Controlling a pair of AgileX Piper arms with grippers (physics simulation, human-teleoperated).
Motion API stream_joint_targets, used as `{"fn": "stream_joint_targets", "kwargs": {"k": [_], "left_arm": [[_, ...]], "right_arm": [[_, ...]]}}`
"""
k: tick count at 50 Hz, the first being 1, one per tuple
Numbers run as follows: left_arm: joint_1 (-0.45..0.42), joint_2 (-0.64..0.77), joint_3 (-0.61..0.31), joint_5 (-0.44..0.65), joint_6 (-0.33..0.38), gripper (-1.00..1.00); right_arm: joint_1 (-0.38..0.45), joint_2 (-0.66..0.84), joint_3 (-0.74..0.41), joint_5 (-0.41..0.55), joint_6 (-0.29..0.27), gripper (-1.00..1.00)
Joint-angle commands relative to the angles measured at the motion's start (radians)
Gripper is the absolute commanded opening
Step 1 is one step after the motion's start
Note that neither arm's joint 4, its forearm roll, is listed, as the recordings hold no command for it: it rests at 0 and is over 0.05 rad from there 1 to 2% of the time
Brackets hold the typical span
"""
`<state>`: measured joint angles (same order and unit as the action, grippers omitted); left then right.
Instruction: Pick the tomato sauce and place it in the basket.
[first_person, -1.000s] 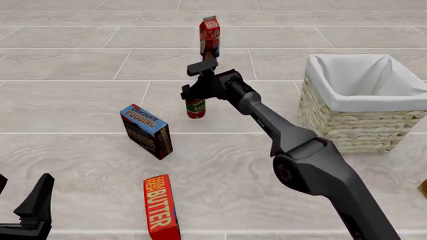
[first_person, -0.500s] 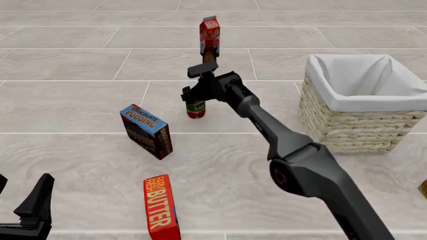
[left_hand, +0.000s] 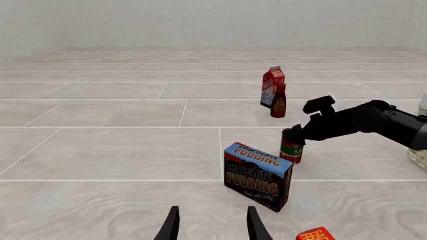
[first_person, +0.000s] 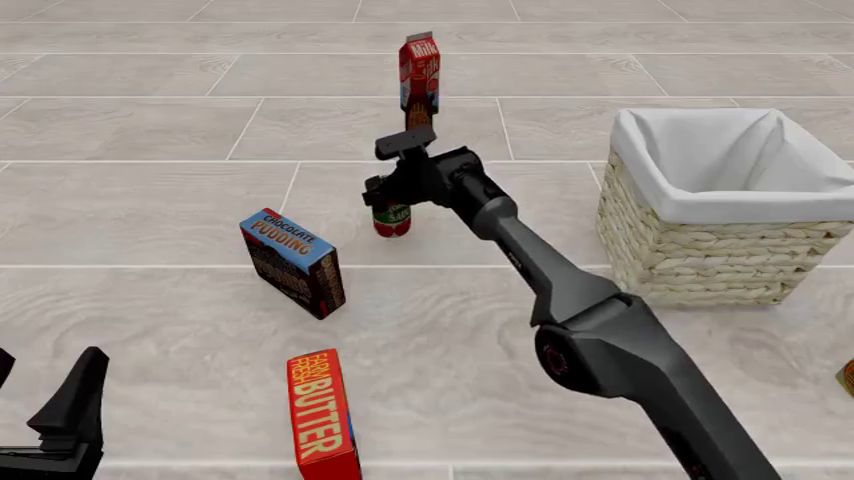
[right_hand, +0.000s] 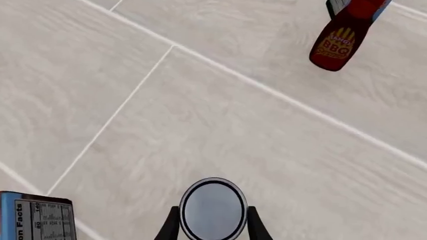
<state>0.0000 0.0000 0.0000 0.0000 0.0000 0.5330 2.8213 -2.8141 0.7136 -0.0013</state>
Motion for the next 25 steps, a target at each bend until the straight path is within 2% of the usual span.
{"fn": "stream_joint_targets", "kwargs": {"k": [1,25], "left_arm": [[0.0,0.0,0.0,0.0,0.0,1.0],[0.0,0.0,0.0,0.0,0.0,1.0]], "right_arm": [[-0.001,0.009,-0.009,0.004,-0.001,1.0],[-0.003,0.025,-0.013,0.002,0.004,1.0]]}}
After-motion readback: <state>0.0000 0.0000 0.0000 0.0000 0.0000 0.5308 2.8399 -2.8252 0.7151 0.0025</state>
